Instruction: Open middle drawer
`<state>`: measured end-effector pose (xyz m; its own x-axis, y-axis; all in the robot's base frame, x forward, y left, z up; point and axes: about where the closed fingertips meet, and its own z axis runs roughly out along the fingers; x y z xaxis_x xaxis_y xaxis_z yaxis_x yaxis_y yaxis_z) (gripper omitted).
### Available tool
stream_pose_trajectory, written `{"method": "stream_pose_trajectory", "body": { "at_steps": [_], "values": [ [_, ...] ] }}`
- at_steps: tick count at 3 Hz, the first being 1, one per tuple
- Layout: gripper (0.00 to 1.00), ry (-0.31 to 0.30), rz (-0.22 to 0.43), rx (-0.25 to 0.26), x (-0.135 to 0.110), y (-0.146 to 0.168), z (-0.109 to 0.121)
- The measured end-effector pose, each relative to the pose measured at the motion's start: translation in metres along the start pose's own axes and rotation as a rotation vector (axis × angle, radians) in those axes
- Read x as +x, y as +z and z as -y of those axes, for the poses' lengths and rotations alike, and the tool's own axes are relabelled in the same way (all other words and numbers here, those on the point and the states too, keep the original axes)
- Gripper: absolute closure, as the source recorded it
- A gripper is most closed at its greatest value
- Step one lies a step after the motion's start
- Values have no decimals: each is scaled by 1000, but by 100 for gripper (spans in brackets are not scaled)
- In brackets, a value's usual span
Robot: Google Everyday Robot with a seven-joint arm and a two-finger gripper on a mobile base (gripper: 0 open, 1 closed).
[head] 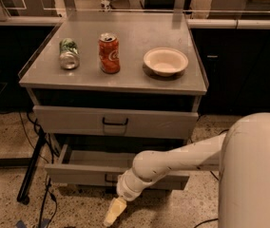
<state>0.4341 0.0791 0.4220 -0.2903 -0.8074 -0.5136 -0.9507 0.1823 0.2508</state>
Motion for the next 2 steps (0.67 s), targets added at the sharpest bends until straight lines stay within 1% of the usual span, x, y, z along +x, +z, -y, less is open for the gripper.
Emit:
{"method": "stream_pose_trajectory", "body": {
  "at_steps": [1,2],
  "values": [
    [0,42,-7,-8,16,3,-11],
    [0,42,-7,-8,12,-2,-13]
  ]
}}
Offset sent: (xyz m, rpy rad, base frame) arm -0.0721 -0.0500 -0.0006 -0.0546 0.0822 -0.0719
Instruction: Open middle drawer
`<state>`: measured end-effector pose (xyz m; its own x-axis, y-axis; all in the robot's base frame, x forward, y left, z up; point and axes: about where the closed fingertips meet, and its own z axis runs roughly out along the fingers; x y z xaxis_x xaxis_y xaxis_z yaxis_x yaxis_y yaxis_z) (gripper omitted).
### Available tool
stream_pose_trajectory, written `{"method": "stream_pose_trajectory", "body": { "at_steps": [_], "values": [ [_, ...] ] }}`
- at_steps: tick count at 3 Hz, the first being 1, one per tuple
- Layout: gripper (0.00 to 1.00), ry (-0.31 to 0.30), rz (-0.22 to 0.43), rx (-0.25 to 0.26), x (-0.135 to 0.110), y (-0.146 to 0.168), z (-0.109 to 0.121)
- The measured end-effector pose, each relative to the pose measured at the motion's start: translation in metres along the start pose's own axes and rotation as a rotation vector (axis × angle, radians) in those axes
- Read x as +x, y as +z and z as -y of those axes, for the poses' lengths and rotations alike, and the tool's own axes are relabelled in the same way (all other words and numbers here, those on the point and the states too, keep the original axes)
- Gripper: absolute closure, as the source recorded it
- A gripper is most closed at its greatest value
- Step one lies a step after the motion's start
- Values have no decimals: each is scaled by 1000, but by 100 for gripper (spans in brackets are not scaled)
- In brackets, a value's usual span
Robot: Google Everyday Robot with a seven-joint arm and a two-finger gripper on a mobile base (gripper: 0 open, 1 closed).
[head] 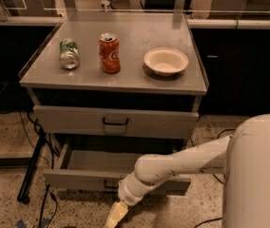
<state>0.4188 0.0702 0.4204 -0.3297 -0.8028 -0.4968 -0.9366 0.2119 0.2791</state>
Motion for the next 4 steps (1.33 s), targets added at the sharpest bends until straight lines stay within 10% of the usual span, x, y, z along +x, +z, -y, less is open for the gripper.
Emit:
{"method": "stream_pose_trajectory", "body": {
  "at_steps": [4],
  "values": [
    [0,24,-20,-18,9,-8,-23]
  ]
}}
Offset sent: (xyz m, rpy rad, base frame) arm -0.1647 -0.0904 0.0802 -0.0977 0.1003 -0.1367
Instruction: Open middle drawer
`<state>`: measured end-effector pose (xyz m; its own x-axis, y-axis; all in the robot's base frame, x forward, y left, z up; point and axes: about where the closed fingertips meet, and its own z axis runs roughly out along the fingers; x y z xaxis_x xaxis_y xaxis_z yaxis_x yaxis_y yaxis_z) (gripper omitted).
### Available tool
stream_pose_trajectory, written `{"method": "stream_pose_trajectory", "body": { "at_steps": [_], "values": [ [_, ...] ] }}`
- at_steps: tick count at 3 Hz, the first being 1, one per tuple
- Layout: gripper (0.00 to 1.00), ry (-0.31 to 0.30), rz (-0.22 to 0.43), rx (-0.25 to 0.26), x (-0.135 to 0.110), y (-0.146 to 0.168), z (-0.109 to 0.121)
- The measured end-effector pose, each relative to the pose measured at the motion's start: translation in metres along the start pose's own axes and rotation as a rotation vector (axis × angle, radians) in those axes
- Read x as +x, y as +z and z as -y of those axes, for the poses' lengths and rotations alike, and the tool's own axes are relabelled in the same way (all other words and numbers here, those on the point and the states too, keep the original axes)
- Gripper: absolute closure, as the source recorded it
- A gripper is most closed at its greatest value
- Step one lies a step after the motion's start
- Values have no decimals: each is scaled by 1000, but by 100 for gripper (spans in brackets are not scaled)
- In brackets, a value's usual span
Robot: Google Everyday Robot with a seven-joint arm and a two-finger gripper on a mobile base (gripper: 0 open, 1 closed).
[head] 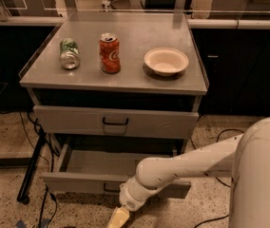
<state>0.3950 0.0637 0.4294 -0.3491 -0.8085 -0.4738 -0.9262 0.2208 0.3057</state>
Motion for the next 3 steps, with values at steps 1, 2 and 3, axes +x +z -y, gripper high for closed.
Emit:
{"method": "stream_pose_trajectory", "body": {
  "at_steps": [1,2,3],
  "values": [
    [0,0,0,0,-2,-3,-1],
    [0,74,1,24,12,-24,-26],
    [0,131,-66,8,53,-44,-85]
  ]
}}
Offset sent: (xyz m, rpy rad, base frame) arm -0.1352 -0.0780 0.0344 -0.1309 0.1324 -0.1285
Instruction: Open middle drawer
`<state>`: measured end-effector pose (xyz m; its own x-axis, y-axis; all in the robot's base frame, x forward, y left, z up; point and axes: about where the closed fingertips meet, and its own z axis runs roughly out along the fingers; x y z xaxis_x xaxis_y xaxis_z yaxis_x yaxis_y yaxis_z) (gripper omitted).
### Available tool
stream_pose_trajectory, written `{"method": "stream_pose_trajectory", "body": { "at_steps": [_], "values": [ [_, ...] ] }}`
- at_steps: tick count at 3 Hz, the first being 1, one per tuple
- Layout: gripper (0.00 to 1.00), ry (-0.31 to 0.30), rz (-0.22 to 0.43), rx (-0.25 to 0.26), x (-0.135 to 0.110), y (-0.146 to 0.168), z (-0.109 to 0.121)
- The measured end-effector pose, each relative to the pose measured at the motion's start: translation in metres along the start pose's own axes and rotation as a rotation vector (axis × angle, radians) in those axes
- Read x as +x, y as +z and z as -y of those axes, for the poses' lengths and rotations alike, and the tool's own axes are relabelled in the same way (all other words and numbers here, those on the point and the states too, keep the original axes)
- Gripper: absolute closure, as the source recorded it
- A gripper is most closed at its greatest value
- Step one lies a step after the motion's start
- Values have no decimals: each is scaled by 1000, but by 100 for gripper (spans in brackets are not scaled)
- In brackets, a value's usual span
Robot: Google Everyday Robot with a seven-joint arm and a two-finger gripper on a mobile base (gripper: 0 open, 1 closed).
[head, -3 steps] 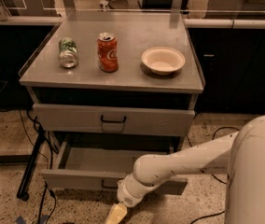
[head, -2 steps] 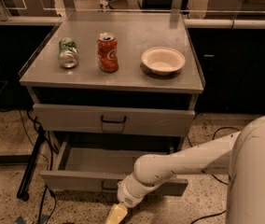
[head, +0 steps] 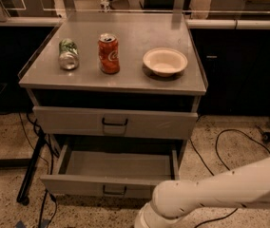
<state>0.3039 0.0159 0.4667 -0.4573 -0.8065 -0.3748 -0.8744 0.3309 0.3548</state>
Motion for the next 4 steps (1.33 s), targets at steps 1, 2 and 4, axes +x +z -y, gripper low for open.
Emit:
{"method": "stream_pose_trajectory", "body": {
  "at_steps": [1,2,4],
  "values": [
    [0,-3,-22,-2,13,-2,-10],
    [0,-47,4,9,-14,-2,-9],
    [0,-139,27,-1,-56,10,-12]
  ]
}}
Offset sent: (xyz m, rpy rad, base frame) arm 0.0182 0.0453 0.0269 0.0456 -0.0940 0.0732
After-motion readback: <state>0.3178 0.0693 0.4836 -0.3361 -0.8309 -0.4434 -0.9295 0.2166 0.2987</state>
